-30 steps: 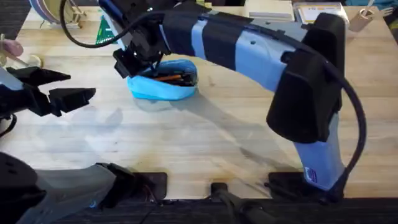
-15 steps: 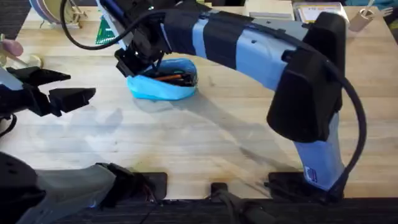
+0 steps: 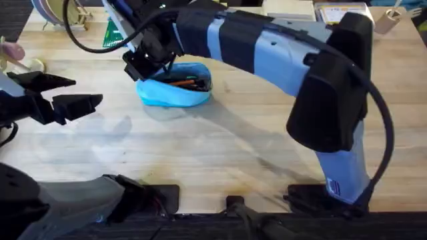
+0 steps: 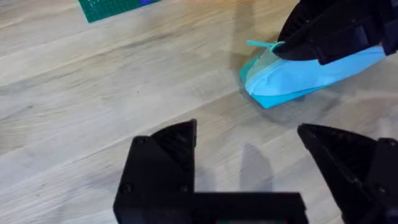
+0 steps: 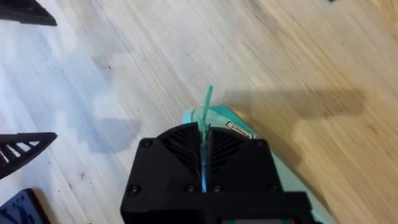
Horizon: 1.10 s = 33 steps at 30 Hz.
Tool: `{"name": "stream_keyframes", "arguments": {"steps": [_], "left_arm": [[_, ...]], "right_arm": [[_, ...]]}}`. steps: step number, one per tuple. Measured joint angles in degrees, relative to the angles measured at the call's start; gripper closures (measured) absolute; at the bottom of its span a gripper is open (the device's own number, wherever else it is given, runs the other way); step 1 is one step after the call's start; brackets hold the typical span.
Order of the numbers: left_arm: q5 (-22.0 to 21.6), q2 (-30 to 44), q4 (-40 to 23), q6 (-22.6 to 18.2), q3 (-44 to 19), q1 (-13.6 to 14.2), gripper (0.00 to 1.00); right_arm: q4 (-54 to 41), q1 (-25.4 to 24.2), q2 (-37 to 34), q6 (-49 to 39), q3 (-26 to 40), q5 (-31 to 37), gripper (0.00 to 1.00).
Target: Unzip the bag, pick up the pens from the table one at a time and place them inside, then zip the bag closed.
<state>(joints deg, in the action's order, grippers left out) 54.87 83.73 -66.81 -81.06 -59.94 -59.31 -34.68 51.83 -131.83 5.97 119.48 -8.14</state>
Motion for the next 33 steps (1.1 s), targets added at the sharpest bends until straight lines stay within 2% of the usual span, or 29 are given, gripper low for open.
{"name": "stream_keyframes", "arguments": {"steps": [33], "left_arm": [[0.3,0.0,-0.8,0.0,0.0,0.0,0.007]], "right_arm": [[-3.1,-0.6,0.0,-7.9,2.4,0.0,0.97]]}}
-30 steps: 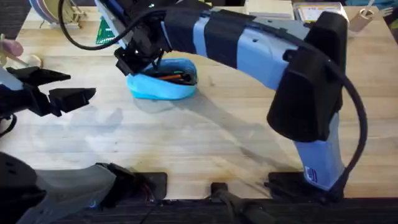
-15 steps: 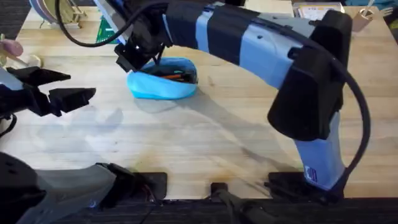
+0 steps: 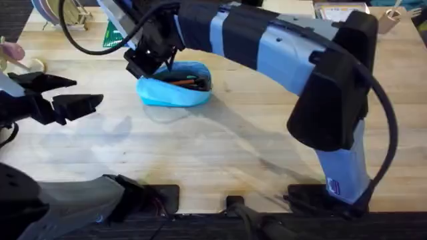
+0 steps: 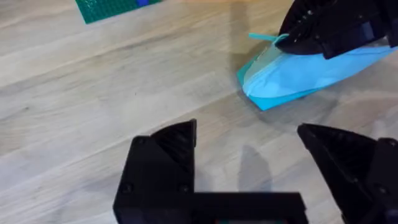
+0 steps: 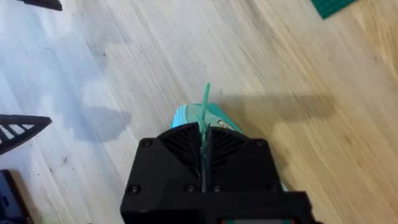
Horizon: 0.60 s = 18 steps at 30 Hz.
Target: Unzip the bag, pick up the pens from the table one at a time and place them inside, then zip the bag closed.
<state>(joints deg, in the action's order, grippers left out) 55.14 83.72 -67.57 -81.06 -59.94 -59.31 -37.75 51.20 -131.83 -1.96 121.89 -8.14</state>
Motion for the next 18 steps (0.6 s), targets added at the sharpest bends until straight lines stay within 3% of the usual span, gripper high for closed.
{"name": "stream_keyframes", "arguments": {"steps": [4,10,18], "left_arm": [[2.3,0.0,0.4,-1.1,0.0,0.0,0.007],[6.9,0.0,0.4,-6.0,0.0,0.0,0.007],[9.2,0.0,0.3,-12.1,0.0,0.0,0.006]], "right_arm": [[0.5,0.0,0.0,0.0,0.0,0.0,0.97],[1.5,0.0,0.0,-0.3,0.0,0.0,0.97],[2.1,0.0,0.0,-1.5,0.0,0.0,0.97]]}}
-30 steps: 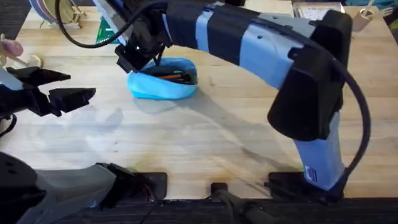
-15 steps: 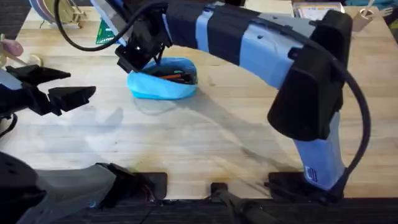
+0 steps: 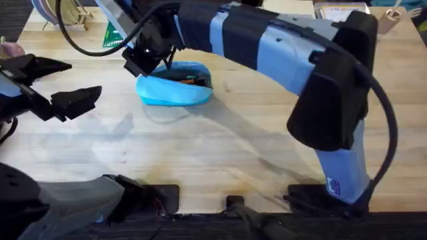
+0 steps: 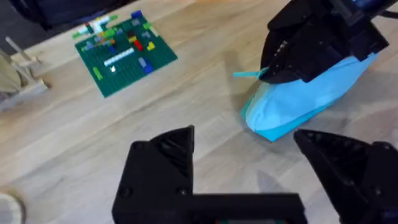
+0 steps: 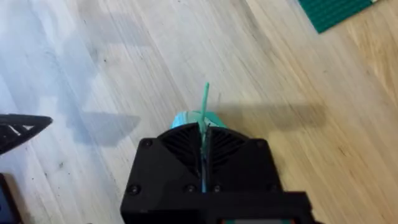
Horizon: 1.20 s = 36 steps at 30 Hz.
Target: Unzip the bag, pick up the pens from the table one at a time and place them inside, then zip the bag closed.
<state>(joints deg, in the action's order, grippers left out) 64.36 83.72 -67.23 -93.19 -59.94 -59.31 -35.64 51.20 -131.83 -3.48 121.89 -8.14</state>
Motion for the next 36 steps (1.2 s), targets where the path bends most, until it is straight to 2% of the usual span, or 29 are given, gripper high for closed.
{"name": "stream_keyframes", "arguments": {"steps": [1,9,13,14,23,33,34,36], "left_arm": [[0.4,0.0,0.0,-1.8,0.0,0.0,0.008],[1.8,1.1,-0.3,-5.3,0.0,0.0,0.007],[6.1,8.2,-0.2,-6.1,0.0,0.0,0.007],[8.3,12.7,-0.1,-7.6,0.0,0.9,0.007],[9.8,17.8,1.7,-14.0,0.0,6.8,0.007],[10.0,22.1,5.1,-15.5,0.0,11.7,0.007],[10.0,23.1,6.4,-15.7,0.0,13.3,0.007],[10.0,23.5,7.3,-15.8,0.0,14.3,0.007]], "right_arm": [[0.3,0.0,0.0,0.0,0.0,0.0,0.97],[0.4,0.0,0.0,0.0,0.0,0.0,0.97],[0.5,0.0,0.0,0.0,0.0,0.0,0.97],[0.5,0.0,0.0,0.0,0.0,0.0,0.97],[0.5,0.0,0.0,0.0,0.0,0.0,0.97],[0.5,0.0,0.0,0.0,0.0,0.0,0.97],[0.5,0.0,0.0,0.0,0.0,0.0,0.97],[0.5,0.0,0.0,0.0,0.0,0.0,0.97]]}}
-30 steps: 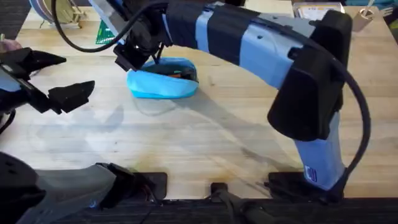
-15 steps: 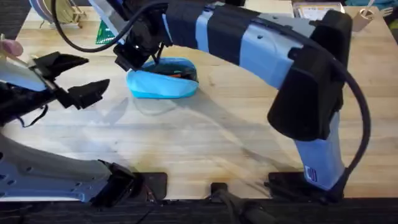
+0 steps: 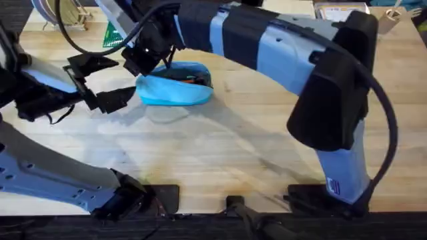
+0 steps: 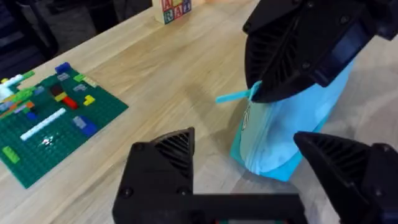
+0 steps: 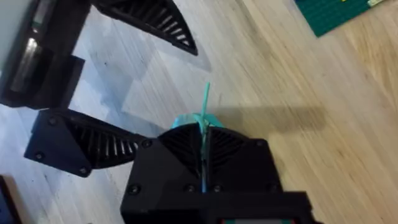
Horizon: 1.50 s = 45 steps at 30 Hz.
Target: Unzip the bag, pick up the pens from the table one at a time and place them inside, then zip the bag closed.
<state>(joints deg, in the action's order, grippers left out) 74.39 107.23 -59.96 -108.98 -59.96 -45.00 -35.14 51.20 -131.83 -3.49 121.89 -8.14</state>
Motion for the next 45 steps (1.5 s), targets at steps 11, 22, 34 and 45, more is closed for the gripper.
{"name": "stream_keyframes", "arguments": {"steps": [11,22,34,45], "left_arm": [[0.0,3.5,1.9,-0.2,0.0,4.9,0.007],[0.0,5.1,1.4,-0.1,0.0,7.1,0.008],[0.0,5.3,1.5,2.1,0.0,8.0,0.007],[0.0,5.3,1.5,2.5,0.0,8.0,0.007]], "right_arm": [[0.0,0.0,0.0,0.0,0.0,0.0,0.97],[0.0,0.0,0.0,0.0,0.0,0.0,0.97],[0.0,0.0,0.0,0.0,0.0,0.0,0.97],[0.0,0.0,0.0,0.0,0.0,0.0,0.97]]}}
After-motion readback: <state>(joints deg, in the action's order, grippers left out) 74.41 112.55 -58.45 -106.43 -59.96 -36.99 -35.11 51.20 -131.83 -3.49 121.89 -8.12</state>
